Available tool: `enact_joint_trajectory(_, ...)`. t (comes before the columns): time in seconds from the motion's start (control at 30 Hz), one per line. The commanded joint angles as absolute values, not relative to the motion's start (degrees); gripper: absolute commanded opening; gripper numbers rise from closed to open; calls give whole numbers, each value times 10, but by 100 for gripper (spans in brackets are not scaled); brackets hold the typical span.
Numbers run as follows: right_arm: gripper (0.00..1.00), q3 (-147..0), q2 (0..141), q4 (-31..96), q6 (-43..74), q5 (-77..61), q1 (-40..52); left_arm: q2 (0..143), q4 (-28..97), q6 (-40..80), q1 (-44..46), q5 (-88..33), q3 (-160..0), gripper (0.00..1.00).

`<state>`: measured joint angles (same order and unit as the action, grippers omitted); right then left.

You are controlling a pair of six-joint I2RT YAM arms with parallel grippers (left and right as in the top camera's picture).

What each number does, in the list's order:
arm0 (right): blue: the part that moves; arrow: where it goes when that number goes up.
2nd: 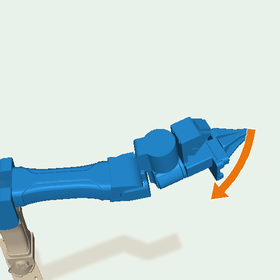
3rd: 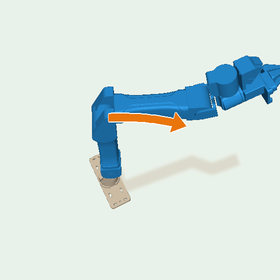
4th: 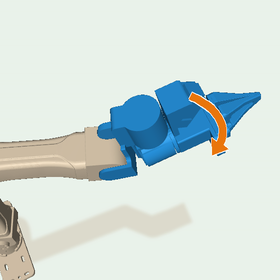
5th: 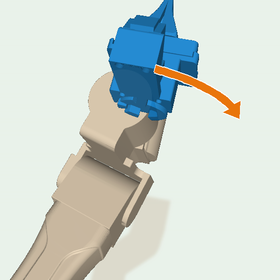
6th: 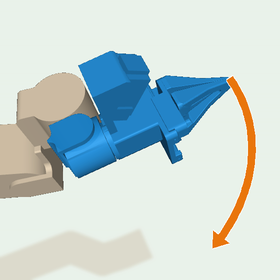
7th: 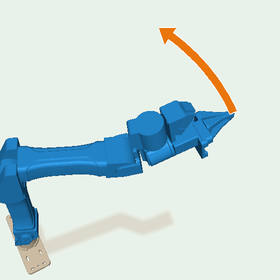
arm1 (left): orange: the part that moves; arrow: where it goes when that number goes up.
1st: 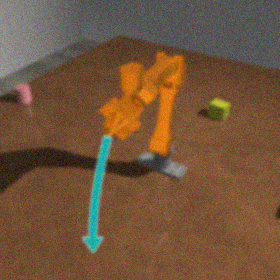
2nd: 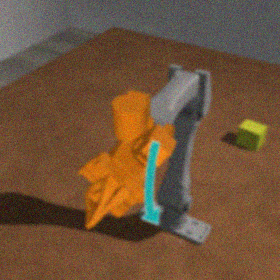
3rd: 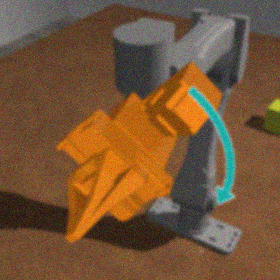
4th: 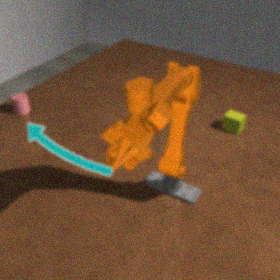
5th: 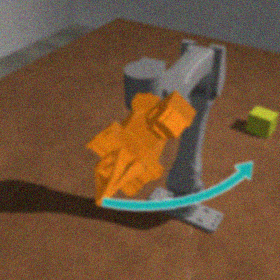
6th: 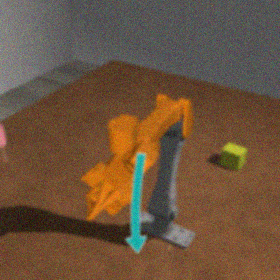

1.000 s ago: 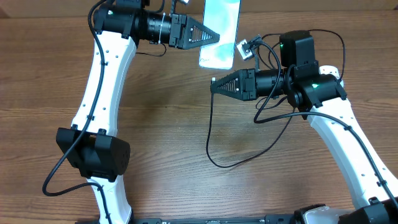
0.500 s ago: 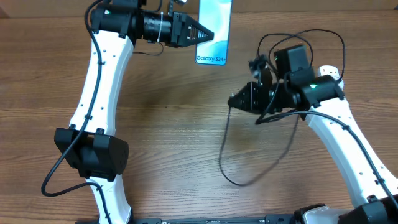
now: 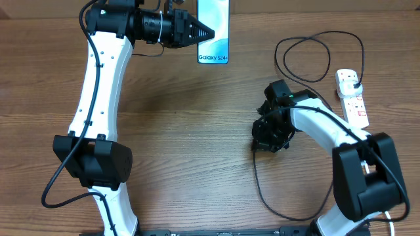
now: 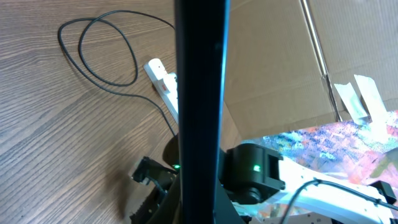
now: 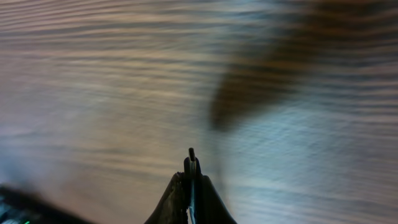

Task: Plug charger to phone and switch on socket

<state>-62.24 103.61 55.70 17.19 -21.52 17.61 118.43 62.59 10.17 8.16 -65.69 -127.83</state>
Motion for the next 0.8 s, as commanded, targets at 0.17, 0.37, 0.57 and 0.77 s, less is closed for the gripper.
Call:
enact_joint_trajectory(0.17, 43, -621, 1038, 545, 208, -99, 176, 1180, 623, 103, 83, -670, -1283, 4)
enact_joint_trajectory(0.37, 50, -620, 1038, 548, 208, -104, 176, 1180, 624, 103, 83, -671, -1283, 5)
enact_joint_trajectory(0.57, 79, -620, 1038, 550, 173, -202, 177, 1180, 624, 103, 82, -671, -1283, 4)
enact_joint_trajectory(0.77, 100, -620, 1038, 563, 235, -128, 177, 1180, 624, 103, 83, -671, -1283, 4)
